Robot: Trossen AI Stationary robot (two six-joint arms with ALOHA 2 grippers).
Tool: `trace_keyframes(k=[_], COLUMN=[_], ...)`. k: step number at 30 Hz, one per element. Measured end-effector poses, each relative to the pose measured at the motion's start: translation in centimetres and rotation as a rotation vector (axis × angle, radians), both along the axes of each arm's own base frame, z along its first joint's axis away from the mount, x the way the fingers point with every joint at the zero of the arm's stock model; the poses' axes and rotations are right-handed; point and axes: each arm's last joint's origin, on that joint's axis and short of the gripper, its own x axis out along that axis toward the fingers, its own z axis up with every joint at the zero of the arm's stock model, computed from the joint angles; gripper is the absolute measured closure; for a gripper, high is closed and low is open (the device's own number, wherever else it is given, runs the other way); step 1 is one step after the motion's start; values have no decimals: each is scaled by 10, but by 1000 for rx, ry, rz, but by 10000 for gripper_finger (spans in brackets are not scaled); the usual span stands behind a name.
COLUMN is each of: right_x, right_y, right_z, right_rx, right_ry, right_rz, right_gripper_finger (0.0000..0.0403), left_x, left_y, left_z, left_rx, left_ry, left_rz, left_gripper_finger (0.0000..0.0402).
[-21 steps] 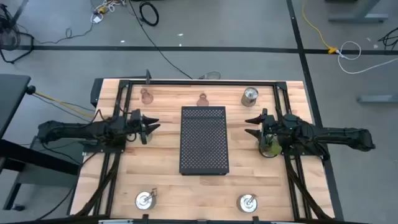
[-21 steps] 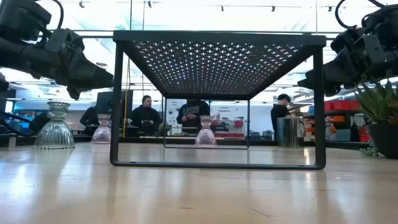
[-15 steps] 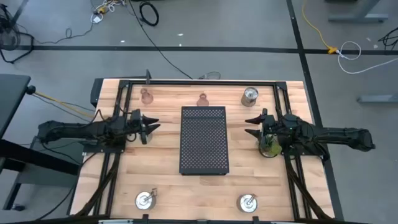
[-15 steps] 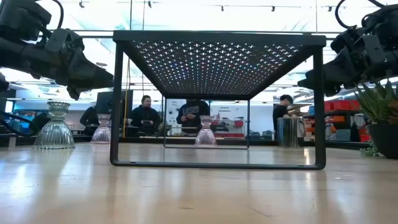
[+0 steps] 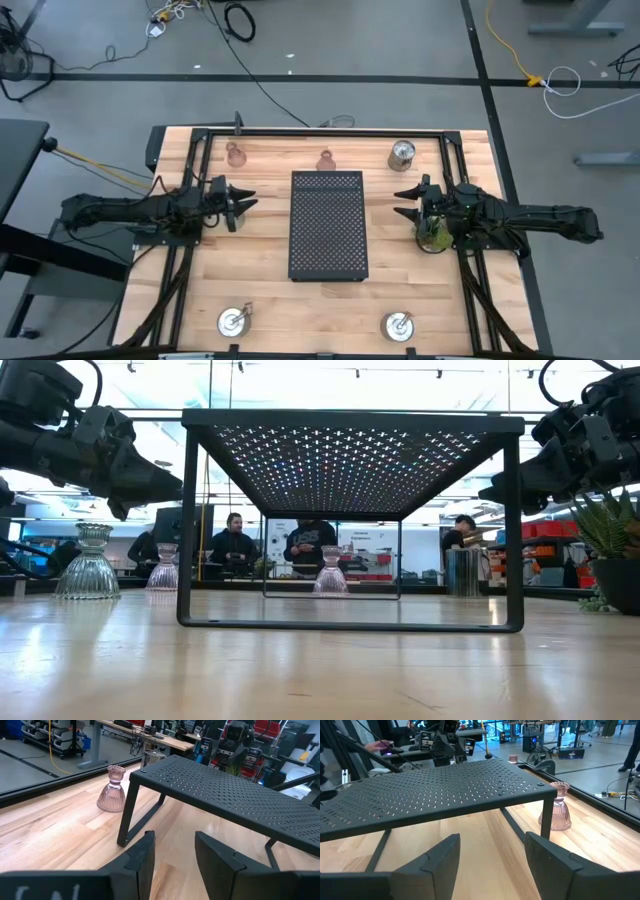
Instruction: Pick & Place candle stick holders
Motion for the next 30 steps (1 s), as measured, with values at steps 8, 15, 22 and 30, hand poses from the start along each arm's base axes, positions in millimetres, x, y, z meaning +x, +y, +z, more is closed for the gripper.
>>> trace_keyframes(k=[8,15,22,30], right_x=[0,0,0,0], right_y=[0,0,0,0], right_z=[0,0,0,0], right_rx=[0,0,0,0], right_ry=[0,0,0,0], right_rz=[0,0,0,0], right_gripper_finger=[179,179,179,179], left_x=[0,0,0,1], left_y=[0,0,0,0], left_z=[0,0,0,5], left_rx=[0,0,0,3], left_ry=[0,0,0,-49], left_rz=[0,0,1,8], left_gripper_finger=[259,259,259,259])
